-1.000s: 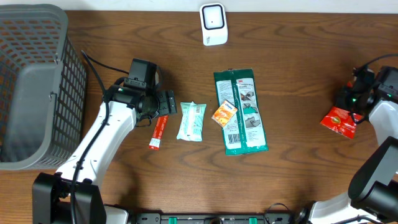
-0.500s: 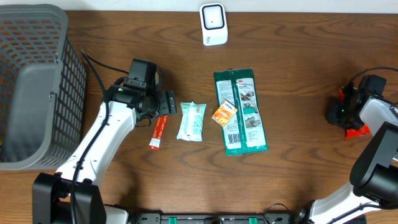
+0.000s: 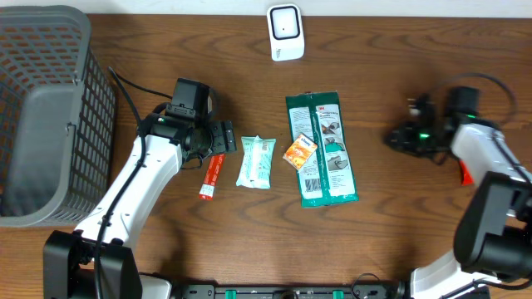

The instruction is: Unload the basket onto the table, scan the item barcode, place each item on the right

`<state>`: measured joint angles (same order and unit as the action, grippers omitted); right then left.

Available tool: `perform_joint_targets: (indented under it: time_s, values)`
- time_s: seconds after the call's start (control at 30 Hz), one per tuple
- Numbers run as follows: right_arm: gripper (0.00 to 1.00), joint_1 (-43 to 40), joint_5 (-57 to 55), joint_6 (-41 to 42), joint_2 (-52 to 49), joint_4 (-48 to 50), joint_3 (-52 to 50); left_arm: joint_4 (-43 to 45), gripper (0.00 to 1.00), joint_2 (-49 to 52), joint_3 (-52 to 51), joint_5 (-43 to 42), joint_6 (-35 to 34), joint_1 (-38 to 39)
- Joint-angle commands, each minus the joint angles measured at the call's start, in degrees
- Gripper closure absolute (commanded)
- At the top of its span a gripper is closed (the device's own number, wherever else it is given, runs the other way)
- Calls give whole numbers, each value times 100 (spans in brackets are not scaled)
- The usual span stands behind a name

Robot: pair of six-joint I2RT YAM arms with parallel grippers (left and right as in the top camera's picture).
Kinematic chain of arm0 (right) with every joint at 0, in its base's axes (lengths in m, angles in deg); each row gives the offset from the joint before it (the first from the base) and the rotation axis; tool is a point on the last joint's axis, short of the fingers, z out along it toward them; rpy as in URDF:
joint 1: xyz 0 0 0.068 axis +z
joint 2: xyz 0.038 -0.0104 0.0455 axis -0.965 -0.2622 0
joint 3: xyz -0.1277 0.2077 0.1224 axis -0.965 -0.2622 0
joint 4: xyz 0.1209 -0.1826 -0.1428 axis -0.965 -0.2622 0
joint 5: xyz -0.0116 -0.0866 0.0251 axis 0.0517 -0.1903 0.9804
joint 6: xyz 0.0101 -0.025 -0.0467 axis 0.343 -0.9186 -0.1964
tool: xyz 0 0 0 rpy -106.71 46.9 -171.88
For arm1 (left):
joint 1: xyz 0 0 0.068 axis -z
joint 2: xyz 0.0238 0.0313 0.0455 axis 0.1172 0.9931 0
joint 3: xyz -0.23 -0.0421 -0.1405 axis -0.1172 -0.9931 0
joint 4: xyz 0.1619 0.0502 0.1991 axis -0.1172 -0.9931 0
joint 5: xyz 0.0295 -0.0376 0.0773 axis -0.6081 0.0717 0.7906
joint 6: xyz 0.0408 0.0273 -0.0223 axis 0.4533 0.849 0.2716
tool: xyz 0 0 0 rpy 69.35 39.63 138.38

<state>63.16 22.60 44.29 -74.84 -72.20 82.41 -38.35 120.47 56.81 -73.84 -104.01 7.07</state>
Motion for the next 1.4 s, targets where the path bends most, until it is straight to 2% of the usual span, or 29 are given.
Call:
perform_joint_targets:
  time_s: [0.0,0.13,0.27,0.4,0.53,0.67,0.83,0.9,0.93,0.97,1.03,1.2,1.23,1.27,1.3,1.37]
  values:
    - [68,938,691,793,103,-11,13,2,13,7,44,35,33,-13]
    - [64,2234,271,1226,103,468,13,2,13,7,44,33,33,-13]
    - [61,3246,-1202,1843,101,1056,13,2,13,7,44,33,33,-13]
    - [57,3941,-2240,1996,101,1419,13,2,13,7,44,33,33,-13]
    - [54,4262,-2789,2603,101,1585,13,0,13,7,44,33,33,-13]
    - [58,4162,-2583,3134,170,1674,44,0,13,7,44,35,33,-13]
    - [57,3969,-2382,3117,857,1626,79,0,13,7,44,33,33,-13]
    - [51,3939,-2385,3112,1198,1558,76,0,13,7,44,35,33,-13]
    - [37,3932,-2411,3115,1364,1482,76,2,13,7,44,33,33,-13]
    - [15,3932,-2470,3115,1471,1394,76,2,13,7,44,35,33,-13]
    - [1,3932,-2494,3115,1506,1283,76,0,13,7,44,33,33,-13]
    - [2,3856,-2494,3355,1322,754,63,0,13,7,44,33,33,-13]
    - [16,3825,-2492,3539,1250,647,63,0,13,7,44,33,33,-13]
    - [24,3818,-2490,3613,1224,610,63,0,13,7,44,35,33,-13]
    - [37,3814,-2487,3762,1091,575,39,0,13,7,44,33,33,-13]
    - [43,3814,-2490,3759,1010,568,22,0,13,7,44,35,33,-13]
